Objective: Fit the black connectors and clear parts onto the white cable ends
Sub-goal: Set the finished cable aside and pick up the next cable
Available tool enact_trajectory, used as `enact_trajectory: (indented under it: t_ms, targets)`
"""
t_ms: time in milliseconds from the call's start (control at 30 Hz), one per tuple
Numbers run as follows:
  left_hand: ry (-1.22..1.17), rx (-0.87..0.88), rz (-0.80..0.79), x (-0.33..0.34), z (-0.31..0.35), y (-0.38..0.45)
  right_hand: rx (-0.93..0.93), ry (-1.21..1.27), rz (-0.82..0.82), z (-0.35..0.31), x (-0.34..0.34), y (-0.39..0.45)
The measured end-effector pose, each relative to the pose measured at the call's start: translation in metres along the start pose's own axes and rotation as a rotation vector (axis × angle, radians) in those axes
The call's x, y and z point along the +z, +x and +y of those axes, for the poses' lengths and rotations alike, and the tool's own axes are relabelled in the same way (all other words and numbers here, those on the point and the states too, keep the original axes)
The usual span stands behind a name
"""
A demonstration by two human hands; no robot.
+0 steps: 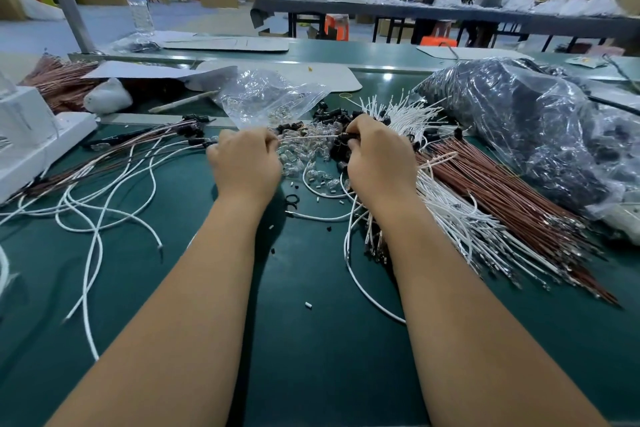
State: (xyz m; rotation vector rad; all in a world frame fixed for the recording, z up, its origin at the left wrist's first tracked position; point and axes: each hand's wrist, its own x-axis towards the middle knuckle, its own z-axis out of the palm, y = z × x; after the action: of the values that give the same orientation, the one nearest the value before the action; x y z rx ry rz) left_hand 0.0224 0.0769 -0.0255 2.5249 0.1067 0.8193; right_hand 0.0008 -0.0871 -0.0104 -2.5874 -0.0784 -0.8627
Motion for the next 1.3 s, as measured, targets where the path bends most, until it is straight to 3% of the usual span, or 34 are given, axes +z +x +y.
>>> enact_trajectory:
  t_ms: [100, 267, 433, 1100, 1200, 1300]
  targets:
    - [-0.06, 0.093, -0.031, 0.003, 0.008, -0.003, 0.014, 0.152, -0.028, -0.001, -0.001, 0.0]
    - [-0.361, 0.268, -0.052, 0.003, 0.029, -0.01, -0.04, 0.268, -0.113, -0.007, 0.005, -0.001]
    - [-0.619, 0.113, -0.121, 0.002, 0.028, -0.008, 0.008, 0.404, -0.086, -0.006, 0.005, 0.0]
    - [-0.853, -0.088, -0.204, -0.001, 0.026, -0.005, 0.054, 0.477, 0.154, -0.002, 0.0, 0.003]
    - [-0.882, -0.091, -0.207, -0.002, 0.025, -0.005, 0.085, 0.557, 0.118, -0.003, -0.002, 0.004]
    - [-0.922, -0.102, -0.208, -0.002, 0.024, -0.003, 0.189, 0.796, 0.005, -0.003, -0.004, 0.004]
